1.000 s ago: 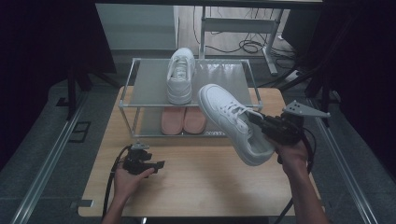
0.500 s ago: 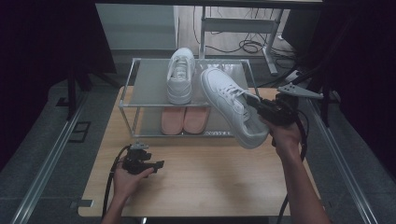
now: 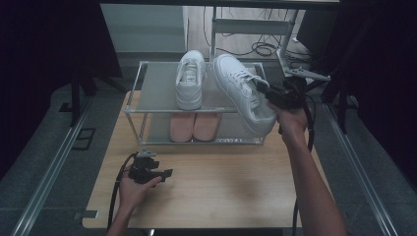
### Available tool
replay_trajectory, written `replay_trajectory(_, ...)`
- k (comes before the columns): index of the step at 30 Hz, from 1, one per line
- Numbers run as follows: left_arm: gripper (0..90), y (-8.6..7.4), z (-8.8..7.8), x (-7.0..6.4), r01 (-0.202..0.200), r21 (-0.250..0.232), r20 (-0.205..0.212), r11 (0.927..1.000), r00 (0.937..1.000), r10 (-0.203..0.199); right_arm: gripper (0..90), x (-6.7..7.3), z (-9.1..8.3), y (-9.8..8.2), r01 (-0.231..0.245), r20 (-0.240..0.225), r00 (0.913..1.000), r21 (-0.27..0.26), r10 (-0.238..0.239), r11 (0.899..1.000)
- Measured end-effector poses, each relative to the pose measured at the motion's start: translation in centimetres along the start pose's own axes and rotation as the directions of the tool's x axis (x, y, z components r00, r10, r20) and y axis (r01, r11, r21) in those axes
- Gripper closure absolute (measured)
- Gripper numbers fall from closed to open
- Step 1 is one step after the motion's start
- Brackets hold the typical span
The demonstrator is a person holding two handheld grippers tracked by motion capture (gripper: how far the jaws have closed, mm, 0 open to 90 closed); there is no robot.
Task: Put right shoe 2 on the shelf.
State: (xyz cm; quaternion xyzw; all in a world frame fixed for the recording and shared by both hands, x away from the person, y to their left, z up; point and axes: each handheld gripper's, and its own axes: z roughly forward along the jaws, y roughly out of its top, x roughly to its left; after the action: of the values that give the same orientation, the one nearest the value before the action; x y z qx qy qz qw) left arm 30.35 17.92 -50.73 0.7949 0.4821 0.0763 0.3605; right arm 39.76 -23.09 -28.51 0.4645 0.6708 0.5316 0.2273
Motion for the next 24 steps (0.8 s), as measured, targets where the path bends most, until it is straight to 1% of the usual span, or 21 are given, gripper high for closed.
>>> replay_trajectory(11, 32.5, 0.0, 0.0, 0.1, 0.002, -0.001, 0.001, 1.0, 1.0, -0.002, 80.8, 0.1, 3.6, 2.3, -0.026, 0.074, 0.997, 0.028, 0.024, 0.999)
replay_trajectory(14, 32.5, 0.0, 0.0, 0.1, 0.003, -0.002, 0.002, 1.0, 1.0, -0.003, 80.7, 0.2, 4.4, 2.7, -0.045, 0.086, 0.9954, 0.037, 0.041, 0.998)
replay_trajectory(18, 32.5, 0.0, -0.1, 0.2, -0.003, -0.006, 0.003, 1.0, 1.0, 0.003, 80.2, 0.3, 5.9, 3.2, -0.062, 0.115, 0.9918, 0.051, 0.055, 0.997)
replay_trajectory(22, 32.5, 0.0, -0.1, 0.3, -0.007, -0.009, 0.005, 0.9999, 1.0, 0.007, 80.1, 0.4, 7.5, 3.7, -0.092, 0.141, 0.9867, 0.075, 0.08, 0.993)
replay_trajectory(24, 32.5, 0.0, -0.2, 0.3, 0.0, -0.007, 0.004, 1.0, 1.0, 0.0, 80.1, 0.5, 8.3, 3.8, -0.101, 0.158, 0.9836, 0.083, 0.087, 0.991)
